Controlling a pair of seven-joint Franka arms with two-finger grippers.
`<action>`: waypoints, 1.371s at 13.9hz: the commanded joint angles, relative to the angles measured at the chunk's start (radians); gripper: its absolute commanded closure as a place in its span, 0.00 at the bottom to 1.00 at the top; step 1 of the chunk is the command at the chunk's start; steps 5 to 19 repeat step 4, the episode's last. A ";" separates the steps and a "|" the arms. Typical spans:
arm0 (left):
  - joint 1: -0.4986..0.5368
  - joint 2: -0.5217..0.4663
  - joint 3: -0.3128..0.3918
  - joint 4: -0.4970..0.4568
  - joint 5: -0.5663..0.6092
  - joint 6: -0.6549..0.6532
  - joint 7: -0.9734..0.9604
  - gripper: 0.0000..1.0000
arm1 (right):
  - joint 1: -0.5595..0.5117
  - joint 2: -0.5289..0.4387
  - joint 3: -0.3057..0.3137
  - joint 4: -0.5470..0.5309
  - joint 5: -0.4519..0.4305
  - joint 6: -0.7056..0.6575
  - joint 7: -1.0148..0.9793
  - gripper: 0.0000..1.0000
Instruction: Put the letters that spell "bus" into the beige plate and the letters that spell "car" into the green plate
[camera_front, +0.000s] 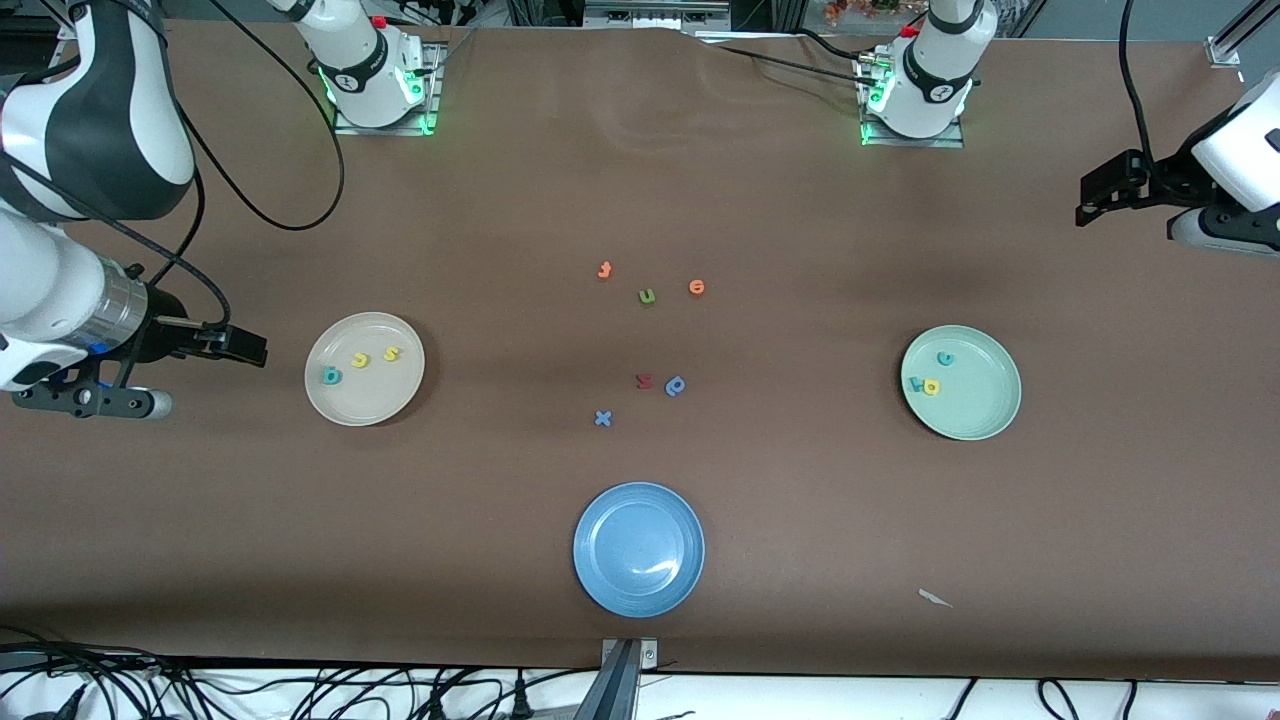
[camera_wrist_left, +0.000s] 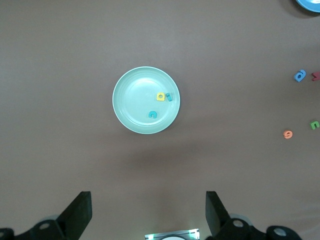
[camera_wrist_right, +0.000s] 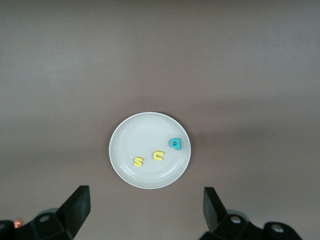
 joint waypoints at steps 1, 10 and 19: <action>0.011 0.011 -0.006 0.029 -0.024 -0.024 0.006 0.00 | -0.014 -0.029 0.016 -0.032 -0.001 -0.002 0.002 0.00; 0.011 0.009 -0.007 0.029 -0.025 -0.024 0.005 0.00 | -0.014 -0.029 0.017 -0.032 0.001 -0.002 0.005 0.00; 0.011 0.009 -0.007 0.029 -0.025 -0.024 0.005 0.00 | -0.014 -0.029 0.017 -0.032 0.001 -0.002 0.005 0.00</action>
